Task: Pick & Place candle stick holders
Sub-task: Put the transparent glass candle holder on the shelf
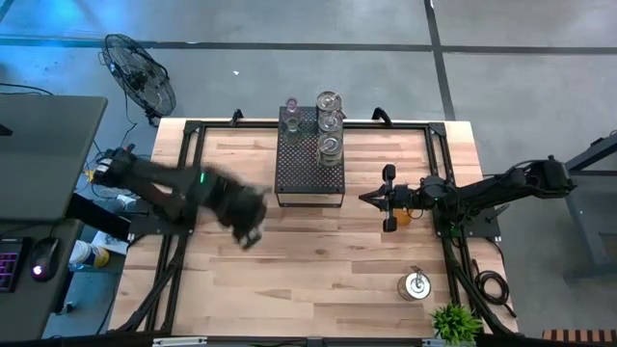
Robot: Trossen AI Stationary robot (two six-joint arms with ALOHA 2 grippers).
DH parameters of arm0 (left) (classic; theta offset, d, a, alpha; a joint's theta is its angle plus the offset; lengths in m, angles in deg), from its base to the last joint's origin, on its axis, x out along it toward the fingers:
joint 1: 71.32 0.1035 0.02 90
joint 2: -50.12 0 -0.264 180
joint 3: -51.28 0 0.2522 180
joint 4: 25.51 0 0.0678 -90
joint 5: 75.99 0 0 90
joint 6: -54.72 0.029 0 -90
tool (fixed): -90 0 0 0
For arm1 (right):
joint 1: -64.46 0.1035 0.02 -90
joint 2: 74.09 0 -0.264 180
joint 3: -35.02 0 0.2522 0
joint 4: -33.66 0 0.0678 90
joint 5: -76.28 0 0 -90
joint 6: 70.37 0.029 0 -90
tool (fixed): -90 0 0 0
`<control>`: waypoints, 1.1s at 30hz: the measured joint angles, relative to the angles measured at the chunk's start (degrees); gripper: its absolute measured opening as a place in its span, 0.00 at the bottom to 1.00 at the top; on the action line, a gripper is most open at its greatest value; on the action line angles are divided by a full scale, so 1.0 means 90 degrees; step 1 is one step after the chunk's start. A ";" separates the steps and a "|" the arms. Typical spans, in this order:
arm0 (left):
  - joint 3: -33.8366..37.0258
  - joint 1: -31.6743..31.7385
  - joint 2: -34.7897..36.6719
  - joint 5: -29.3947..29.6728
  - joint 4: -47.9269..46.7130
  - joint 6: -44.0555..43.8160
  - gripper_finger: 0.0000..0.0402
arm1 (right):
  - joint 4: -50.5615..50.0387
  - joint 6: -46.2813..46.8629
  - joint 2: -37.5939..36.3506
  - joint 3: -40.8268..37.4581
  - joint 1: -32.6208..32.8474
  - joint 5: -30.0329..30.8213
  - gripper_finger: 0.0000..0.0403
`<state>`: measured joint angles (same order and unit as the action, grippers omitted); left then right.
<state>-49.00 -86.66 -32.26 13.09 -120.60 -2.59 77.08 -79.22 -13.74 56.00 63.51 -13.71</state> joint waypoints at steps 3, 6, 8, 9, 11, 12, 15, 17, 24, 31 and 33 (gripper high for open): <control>-0.0724 0.1214 -0.0199 -0.0030 -0.0178 0.1776 0.42 | -0.0001 0.0001 0.0000 0.0000 0.0000 0.0019 0.00; -0.1421 0.2316 -0.0530 -0.0054 -0.0665 0.3223 0.42 | -0.0011 0.0002 0.0000 0.0000 -0.0002 0.0090 0.00; -0.1900 0.2899 -0.0871 -0.0028 -0.0939 0.4027 0.42 | -0.0008 0.0001 0.0000 0.0000 0.0000 0.0100 0.00; -0.2101 0.3128 -0.1053 -0.0017 -0.1007 0.4346 0.42 | -0.0007 0.0001 0.0000 0.0000 0.0000 0.0100 0.00; -0.2436 0.3451 -0.1406 -0.0066 -0.0962 0.4881 0.42 | -0.0005 -0.0008 0.0000 0.0000 0.0000 0.0100 0.00; -0.2613 0.3557 -0.1570 -0.0175 -0.0957 0.5119 0.42 | -0.0002 -0.0008 0.0000 0.0000 -0.0002 0.0100 0.00; -0.3107 0.3728 -0.2020 -0.0288 -0.0963 0.5590 0.42 | -0.0001 -0.0010 0.0000 0.0000 0.0000 0.0097 0.00; -0.3339 0.3805 -0.2267 -0.0271 -0.0973 0.5823 0.42 | -0.0012 -0.0011 0.0000 0.0000 -0.0001 0.0100 0.00; -0.3758 0.3877 -0.2823 0.0017 -0.0927 0.5884 0.42 | -0.0072 -0.0025 0.0000 0.0002 -0.0002 0.0097 0.00; -0.3767 0.3872 -0.2943 0.0466 -0.0619 0.5879 0.42 | -0.0140 -0.0059 0.0000 0.0002 -0.0002 0.0097 0.00; -0.3767 0.3872 -0.2943 0.0633 -0.0433 0.5872 0.42 | -0.0141 -0.0064 0.0000 0.0002 -0.0002 0.0095 0.00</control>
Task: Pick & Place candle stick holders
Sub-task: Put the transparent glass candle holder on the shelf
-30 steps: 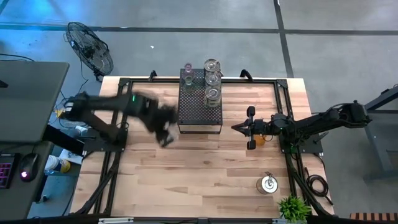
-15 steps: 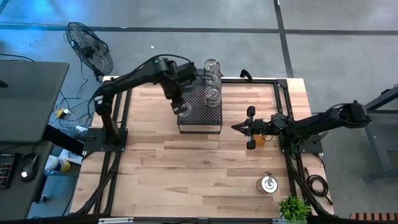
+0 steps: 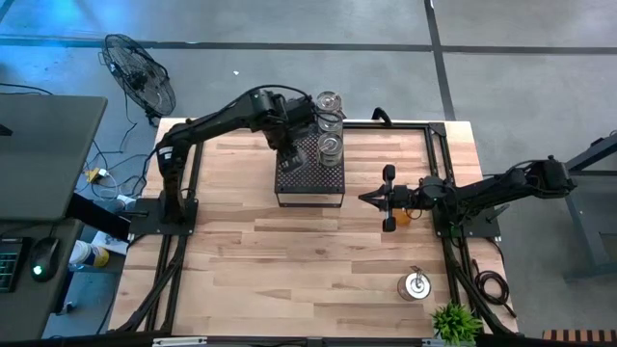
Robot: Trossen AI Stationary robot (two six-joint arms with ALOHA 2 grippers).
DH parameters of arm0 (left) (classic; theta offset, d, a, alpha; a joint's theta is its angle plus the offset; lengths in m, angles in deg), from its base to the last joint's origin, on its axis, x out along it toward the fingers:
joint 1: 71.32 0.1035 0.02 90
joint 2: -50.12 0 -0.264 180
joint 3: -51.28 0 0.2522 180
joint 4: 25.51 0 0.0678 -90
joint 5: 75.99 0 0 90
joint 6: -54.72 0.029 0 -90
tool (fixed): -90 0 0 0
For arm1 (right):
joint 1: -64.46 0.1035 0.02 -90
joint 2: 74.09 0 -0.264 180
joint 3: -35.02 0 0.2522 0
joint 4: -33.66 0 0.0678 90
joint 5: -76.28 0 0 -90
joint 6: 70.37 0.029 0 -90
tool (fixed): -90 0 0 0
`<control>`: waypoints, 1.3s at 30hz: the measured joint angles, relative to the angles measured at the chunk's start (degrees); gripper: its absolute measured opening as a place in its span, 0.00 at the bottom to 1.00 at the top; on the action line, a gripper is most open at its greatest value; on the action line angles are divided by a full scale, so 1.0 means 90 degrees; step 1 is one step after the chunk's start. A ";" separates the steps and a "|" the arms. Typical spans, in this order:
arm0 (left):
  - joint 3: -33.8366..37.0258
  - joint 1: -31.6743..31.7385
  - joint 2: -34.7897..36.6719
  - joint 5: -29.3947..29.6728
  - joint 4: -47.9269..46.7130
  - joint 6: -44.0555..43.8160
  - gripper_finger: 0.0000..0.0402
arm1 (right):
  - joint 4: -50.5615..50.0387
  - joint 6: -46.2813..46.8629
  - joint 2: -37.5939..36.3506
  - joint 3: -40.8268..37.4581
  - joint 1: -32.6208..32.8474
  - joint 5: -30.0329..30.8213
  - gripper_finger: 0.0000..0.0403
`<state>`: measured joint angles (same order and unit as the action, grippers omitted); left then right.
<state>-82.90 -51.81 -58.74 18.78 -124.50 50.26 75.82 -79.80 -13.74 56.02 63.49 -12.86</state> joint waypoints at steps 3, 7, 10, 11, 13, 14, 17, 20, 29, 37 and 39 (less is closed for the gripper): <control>0.0000 0.0002 0.0000 0.0029 -0.0003 -0.0006 0.42 | 0.0000 0.0000 0.0000 0.0000 0.0000 0.0002 0.00; 0.0000 0.0002 0.0000 0.0087 0.0014 0.0013 0.42 | 0.0001 0.0000 0.0000 0.0000 0.0000 0.0001 0.00; 0.0000 0.0003 0.0000 0.0154 0.0032 0.0015 0.42 | 0.0007 0.0000 0.0000 0.0000 0.0000 0.0000 0.00; 0.0000 0.0002 -0.0002 0.0244 0.0021 0.0014 0.42 | 0.0007 0.0000 0.0000 0.0000 0.0000 0.0000 0.00; 0.0000 0.0002 -0.0002 0.0371 -0.0008 0.0016 0.42 | 0.0007 0.0000 0.0000 0.0000 0.0000 0.0000 0.00; 0.0000 0.0002 -0.0002 0.0376 -0.0030 0.0020 0.42 | 0.0007 0.0000 0.0000 0.0000 0.0000 0.0000 0.00; 0.0000 0.0005 -0.0002 0.0381 -0.0039 0.0108 0.42 | 0.0007 -0.0001 0.0000 0.0000 0.0000 0.0000 0.00; 0.0000 0.0005 -0.0002 0.0378 0.0015 0.0137 0.42 | 0.0007 0.0000 0.0000 0.0000 0.0000 0.0000 0.00; 0.0038 0.0046 -0.0005 0.0310 -0.0006 0.0183 0.42 | 0.0010 0.0000 0.0000 0.0000 0.0000 0.0000 0.00; 0.0138 0.0044 -0.0015 0.0306 -0.0022 0.0275 0.42 | 0.0012 -0.0002 0.0000 0.0002 0.0000 0.0000 0.00; 0.0138 0.0044 -0.0015 0.0313 -0.0020 0.0302 0.42 | 0.0012 -0.0002 0.0000 0.0002 0.0000 0.0000 0.00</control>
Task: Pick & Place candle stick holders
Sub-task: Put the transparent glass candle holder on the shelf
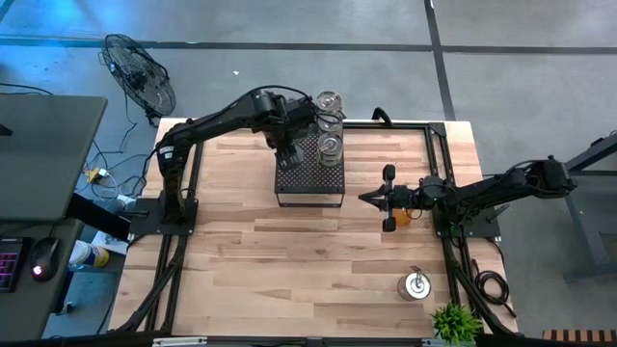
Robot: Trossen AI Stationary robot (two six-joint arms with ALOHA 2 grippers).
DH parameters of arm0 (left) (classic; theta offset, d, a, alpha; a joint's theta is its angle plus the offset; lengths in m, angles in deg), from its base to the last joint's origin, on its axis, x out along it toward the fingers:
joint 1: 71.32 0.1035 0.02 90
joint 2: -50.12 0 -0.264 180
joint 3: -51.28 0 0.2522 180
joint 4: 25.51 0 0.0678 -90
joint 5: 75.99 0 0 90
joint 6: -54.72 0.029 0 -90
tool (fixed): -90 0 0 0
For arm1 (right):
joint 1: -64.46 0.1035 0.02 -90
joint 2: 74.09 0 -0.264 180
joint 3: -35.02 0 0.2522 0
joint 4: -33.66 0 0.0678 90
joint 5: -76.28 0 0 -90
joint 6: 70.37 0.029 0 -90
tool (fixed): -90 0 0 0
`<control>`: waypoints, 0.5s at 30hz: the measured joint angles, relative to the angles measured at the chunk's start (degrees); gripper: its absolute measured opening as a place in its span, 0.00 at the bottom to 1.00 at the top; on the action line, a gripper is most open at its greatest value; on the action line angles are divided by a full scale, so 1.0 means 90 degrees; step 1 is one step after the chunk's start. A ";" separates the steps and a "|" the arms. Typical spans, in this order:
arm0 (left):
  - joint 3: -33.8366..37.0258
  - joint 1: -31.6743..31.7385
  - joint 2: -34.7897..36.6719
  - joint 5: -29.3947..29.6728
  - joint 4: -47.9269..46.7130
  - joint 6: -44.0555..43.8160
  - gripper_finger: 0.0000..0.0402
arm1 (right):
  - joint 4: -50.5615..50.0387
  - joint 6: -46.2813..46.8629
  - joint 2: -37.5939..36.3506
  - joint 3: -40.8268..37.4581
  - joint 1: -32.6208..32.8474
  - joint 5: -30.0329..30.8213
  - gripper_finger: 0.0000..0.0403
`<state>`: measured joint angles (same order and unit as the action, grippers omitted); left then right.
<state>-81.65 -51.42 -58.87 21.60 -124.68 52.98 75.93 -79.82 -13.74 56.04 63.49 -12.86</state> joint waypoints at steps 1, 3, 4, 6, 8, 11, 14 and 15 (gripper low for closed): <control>0.0000 0.0000 0.0001 0.0002 0.0003 0.0002 0.42 | 0.0006 0.0000 0.0000 0.0000 0.0000 -0.0001 0.00; 0.0000 0.0001 0.0002 0.0002 0.0002 0.0007 0.42 | 0.0039 0.0000 0.0000 0.0000 0.0000 0.0000 0.00; 0.0000 0.0000 0.0002 0.0002 0.0003 0.0013 0.42 | 0.0043 0.0000 0.0000 0.0000 0.0000 0.0000 0.00; 0.0000 0.0002 0.0002 0.0002 0.0001 0.0015 0.43 | 0.0041 0.0000 0.0000 0.0000 0.0000 -0.0002 0.00; 0.0000 0.0000 0.0002 0.0005 0.0003 0.0019 0.45 | 0.0044 0.0000 0.0000 0.0000 0.0000 -0.0004 0.00; 0.0000 0.0002 0.0005 0.0030 0.0011 0.0051 0.50 | 0.0041 0.0000 0.0000 0.0000 0.0000 -0.0005 0.00; 0.0000 0.0000 0.0005 0.0044 0.0055 0.0124 0.51 | 0.0041 0.0000 0.0000 0.0000 0.0000 -0.0005 0.00; 0.0000 0.0001 0.0006 0.0046 0.0090 0.0141 0.51 | 0.0041 0.0000 0.0000 0.0000 0.0001 -0.0005 0.00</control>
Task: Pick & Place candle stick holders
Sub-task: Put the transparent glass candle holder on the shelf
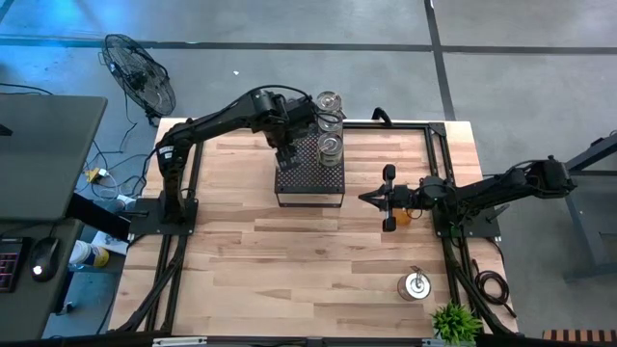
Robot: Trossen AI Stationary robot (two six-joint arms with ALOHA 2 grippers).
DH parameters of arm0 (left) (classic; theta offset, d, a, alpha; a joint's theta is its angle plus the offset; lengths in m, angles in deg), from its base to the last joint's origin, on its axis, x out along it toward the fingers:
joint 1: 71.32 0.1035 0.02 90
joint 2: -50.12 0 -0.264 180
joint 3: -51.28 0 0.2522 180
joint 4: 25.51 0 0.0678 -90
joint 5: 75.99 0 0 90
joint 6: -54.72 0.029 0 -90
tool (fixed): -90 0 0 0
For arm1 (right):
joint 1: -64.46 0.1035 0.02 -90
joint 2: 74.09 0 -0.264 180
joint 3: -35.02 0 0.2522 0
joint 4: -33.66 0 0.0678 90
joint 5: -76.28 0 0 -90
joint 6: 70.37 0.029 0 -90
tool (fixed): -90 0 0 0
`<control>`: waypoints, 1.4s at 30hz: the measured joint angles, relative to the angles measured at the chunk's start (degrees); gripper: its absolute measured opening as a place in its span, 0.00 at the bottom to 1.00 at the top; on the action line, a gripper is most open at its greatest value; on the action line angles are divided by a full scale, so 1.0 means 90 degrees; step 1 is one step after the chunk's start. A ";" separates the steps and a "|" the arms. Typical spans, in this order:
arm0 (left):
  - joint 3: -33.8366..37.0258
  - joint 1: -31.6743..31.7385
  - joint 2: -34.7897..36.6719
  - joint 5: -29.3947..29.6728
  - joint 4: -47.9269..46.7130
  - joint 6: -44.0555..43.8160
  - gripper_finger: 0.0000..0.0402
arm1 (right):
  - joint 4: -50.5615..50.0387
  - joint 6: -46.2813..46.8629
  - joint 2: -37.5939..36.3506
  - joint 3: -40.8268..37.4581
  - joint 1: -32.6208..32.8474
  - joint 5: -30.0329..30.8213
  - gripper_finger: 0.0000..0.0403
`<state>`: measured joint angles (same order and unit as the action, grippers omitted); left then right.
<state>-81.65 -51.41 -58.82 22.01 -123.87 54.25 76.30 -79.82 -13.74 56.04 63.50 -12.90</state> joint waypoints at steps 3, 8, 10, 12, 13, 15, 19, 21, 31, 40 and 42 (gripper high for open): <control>0.0000 -0.0001 0.0001 0.0001 0.0143 0.0023 0.52 | 0.0000 0.0000 0.0000 0.0000 -0.0001 0.0000 0.00; -0.0001 -0.0004 0.0001 0.0014 0.0240 0.0167 0.52 | 0.0000 0.0000 0.0000 0.0000 -0.0001 0.0000 0.00; -0.0096 -0.0004 0.0001 0.0055 0.0199 0.0196 0.52 | 0.0000 -0.0002 0.0000 0.0000 -0.0001 0.0000 0.00; -0.0368 -0.0018 0.0001 0.0059 0.0069 0.0196 0.52 | 0.0000 -0.0002 0.0000 0.0000 -0.0001 0.0000 0.00; -0.0547 -0.0053 0.0002 0.0078 -0.0069 0.0196 0.51 | 0.0000 -0.0002 0.0000 0.0000 0.0001 0.0000 0.00; -0.0967 -0.0143 0.0004 0.0244 -0.0468 0.0196 0.47 | 0.0000 -0.0002 0.0000 0.0000 -0.0001 -0.0002 0.00; -0.1042 -0.0539 0.0392 0.0498 -0.0525 0.0109 0.32 | -0.0005 -0.0005 0.0000 0.0000 0.0001 -0.0012 0.01; -0.0532 -0.0827 0.0850 0.0426 -0.0595 -0.0008 0.20 | -0.0041 -0.0005 -0.0002 0.0000 -0.0001 -0.0042 0.00; 0.5142 -0.1635 0.4443 0.1104 0.2442 -0.2177 0.02 | -0.0241 0.0053 0.0000 0.0002 0.0001 -0.0131 0.00; 0.7206 -0.0655 0.4917 0.0811 0.5103 -0.1782 0.00 | 0.0075 0.0051 0.0000 0.0002 0.0001 0.0007 0.00; 0.7207 -0.0480 0.4716 0.0691 0.5437 -0.1628 0.00 | 0.0084 0.0051 0.0000 0.0002 -0.0001 0.0007 0.00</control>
<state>-16.79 -55.73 -16.37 28.24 -74.94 39.60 77.06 -79.36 -13.74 56.07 63.49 -12.84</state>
